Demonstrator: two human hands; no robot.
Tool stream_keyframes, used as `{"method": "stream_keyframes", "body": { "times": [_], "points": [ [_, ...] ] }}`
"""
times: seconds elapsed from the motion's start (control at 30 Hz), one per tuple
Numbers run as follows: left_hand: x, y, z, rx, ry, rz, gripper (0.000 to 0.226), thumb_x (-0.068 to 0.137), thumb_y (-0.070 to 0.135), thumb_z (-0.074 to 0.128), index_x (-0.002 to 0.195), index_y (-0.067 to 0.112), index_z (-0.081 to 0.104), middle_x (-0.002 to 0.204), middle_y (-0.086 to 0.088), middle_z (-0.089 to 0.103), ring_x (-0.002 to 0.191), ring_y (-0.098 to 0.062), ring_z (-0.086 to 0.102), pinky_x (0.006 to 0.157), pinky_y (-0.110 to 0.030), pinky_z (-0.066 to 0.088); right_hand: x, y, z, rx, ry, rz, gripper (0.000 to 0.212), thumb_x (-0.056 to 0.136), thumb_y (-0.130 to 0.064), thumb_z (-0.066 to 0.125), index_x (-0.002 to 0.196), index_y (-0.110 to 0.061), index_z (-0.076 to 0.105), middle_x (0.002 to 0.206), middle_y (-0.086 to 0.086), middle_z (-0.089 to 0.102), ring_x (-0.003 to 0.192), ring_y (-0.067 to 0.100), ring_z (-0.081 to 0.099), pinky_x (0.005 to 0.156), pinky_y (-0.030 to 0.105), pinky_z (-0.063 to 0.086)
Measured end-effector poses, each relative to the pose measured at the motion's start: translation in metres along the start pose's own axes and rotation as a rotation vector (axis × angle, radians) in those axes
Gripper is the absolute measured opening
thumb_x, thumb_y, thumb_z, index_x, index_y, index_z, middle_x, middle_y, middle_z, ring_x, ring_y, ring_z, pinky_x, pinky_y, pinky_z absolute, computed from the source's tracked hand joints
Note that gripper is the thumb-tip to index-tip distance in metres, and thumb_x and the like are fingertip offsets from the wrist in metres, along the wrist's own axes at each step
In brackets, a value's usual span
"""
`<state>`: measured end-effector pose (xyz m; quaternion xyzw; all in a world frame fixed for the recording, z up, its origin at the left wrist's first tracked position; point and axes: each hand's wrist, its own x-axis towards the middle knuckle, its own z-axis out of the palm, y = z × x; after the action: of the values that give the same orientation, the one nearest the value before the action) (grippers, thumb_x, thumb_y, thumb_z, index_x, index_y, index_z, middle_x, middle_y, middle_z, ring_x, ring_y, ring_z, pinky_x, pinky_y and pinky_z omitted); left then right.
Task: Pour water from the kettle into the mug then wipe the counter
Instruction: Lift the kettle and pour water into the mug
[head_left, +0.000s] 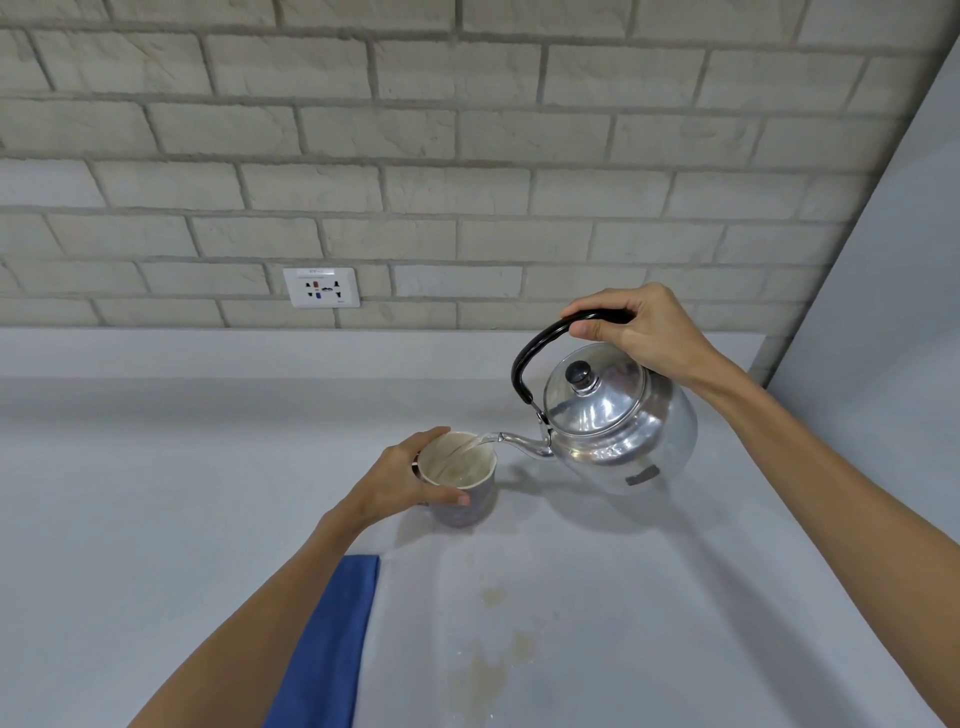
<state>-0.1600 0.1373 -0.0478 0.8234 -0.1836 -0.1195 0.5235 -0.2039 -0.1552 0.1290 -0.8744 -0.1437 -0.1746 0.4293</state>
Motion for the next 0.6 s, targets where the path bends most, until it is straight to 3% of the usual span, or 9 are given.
{"method": "stream_keyframes", "body": {
  "times": [0.27,0.43,0.6],
  "points": [
    [0.0013,-0.0018,-0.0005,0.044,0.008,-0.004,0.1,0.04,0.049,0.091,0.129,0.041,0.046,0.122,0.015,0.057,0.109,-0.007,0.058,0.087,-0.028,0.055,0.0018,-0.0024,-0.0018,0.001,-0.014,-0.019,0.02,0.079,-0.013,0.075,0.097,-0.02,0.075,0.094,-0.008,0.073,0.092,-0.002,0.067,0.086,0.009,0.046],
    [0.0011,-0.001,-0.0005,0.048,-0.001,0.003,0.101,0.041,0.049,0.091,0.131,0.04,0.046,0.122,0.015,0.056,0.108,-0.008,0.058,0.074,-0.014,0.053,0.0033,-0.0028,-0.003,-0.01,-0.022,-0.024,0.019,0.079,-0.014,0.075,0.096,-0.023,0.075,0.093,-0.015,0.072,0.091,-0.004,0.067,0.086,0.009,0.046],
    [0.0017,-0.0019,-0.0004,0.051,0.003,0.009,0.103,0.039,0.052,0.091,0.13,0.041,0.045,0.123,0.016,0.055,0.11,-0.01,0.057,0.072,-0.015,0.054,0.0052,-0.0041,-0.0041,-0.018,-0.023,-0.022,0.02,0.078,-0.014,0.076,0.095,-0.025,0.075,0.092,-0.015,0.072,0.088,-0.005,0.066,0.083,0.009,0.047]
  ]
}}
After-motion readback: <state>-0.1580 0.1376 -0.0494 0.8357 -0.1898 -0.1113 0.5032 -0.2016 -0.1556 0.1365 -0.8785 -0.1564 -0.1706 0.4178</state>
